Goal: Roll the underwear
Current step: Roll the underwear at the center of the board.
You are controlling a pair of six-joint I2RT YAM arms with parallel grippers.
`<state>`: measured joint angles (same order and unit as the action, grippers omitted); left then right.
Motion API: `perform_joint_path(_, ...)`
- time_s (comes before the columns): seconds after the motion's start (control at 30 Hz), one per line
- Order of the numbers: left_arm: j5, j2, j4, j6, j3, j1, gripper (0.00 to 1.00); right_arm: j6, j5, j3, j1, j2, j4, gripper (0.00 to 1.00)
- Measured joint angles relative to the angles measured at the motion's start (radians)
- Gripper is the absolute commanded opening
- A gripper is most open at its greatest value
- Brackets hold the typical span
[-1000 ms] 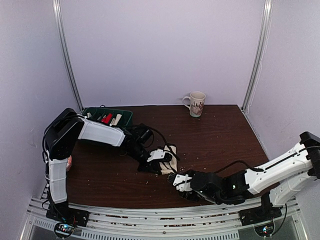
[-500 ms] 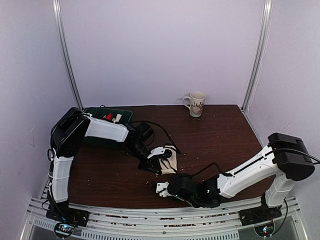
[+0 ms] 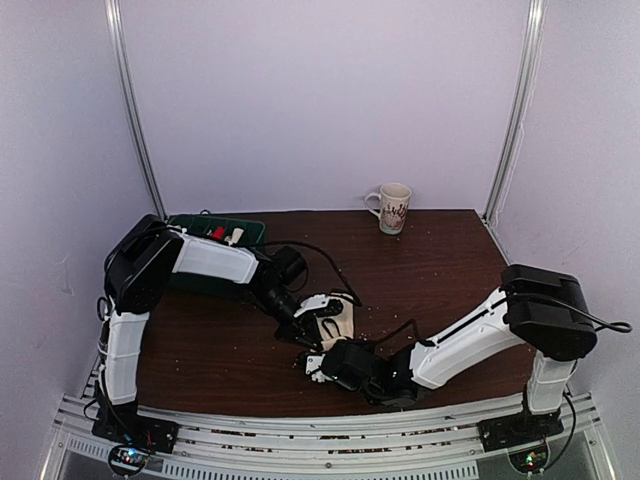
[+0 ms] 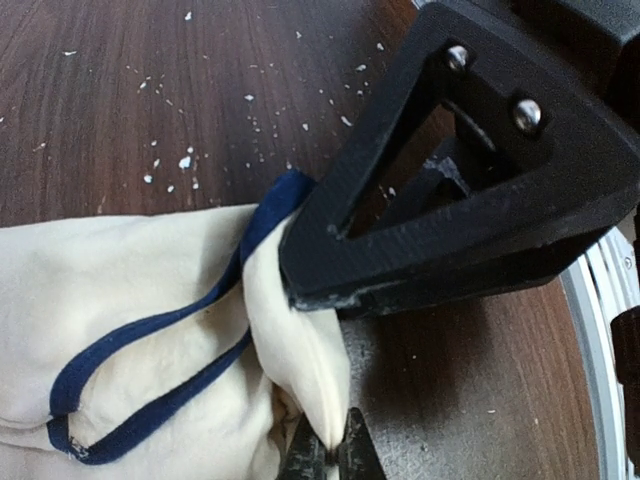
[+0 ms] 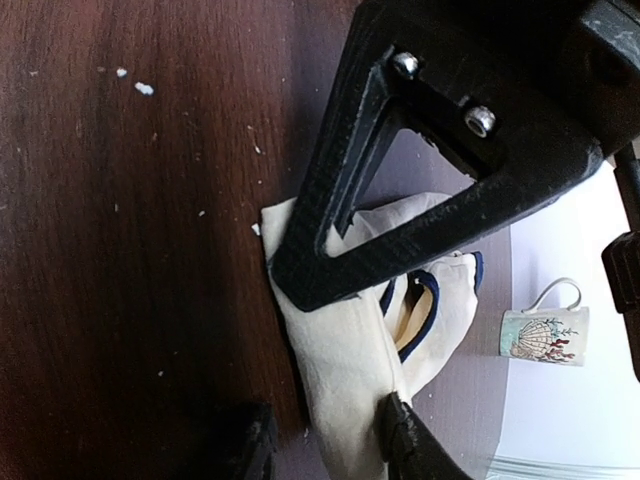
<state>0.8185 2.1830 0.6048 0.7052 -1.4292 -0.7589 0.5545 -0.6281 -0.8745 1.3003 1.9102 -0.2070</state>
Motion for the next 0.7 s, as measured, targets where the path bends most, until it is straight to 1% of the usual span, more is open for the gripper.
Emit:
perform_joint_path(0.1,0.008,0.002,0.001,0.0,-0.001,0.003,0.0,-0.003,0.0,-0.007,-0.002,0.008,0.009,0.25)
perform_joint_path(0.13,0.011,0.003,0.002,0.0,-0.001,0.004,0.04,-0.005,0.001,-0.009,-0.002,0.011,0.013,0.21)
perform_joint_path(0.23,0.012,0.003,0.005,0.004,-0.001,0.006,0.16,-0.02,0.003,-0.021,-0.003,0.02,0.034,0.15)
perform_joint_path(0.27,0.013,0.003,0.005,0.004,0.0,0.007,0.22,-0.027,0.003,-0.024,-0.004,0.02,0.041,0.13)
perform_joint_path(0.3,0.016,0.002,0.004,0.004,0.003,0.008,0.29,-0.036,0.005,-0.03,-0.004,0.02,0.054,0.13)
perform_joint_path(0.33,0.017,-0.003,-0.002,0.004,0.009,0.008,0.34,-0.043,0.009,-0.036,-0.005,0.02,0.064,0.12)
perform_joint_path(0.43,0.003,-0.048,-0.033,0.002,0.064,0.006,0.46,-0.082,0.039,-0.054,-0.012,0.02,0.105,0.1)
perform_joint_path(0.7,-0.122,-0.211,-0.174,-0.016,0.25,0.024,0.54,-0.185,0.161,-0.073,-0.048,-0.009,0.182,0.09)
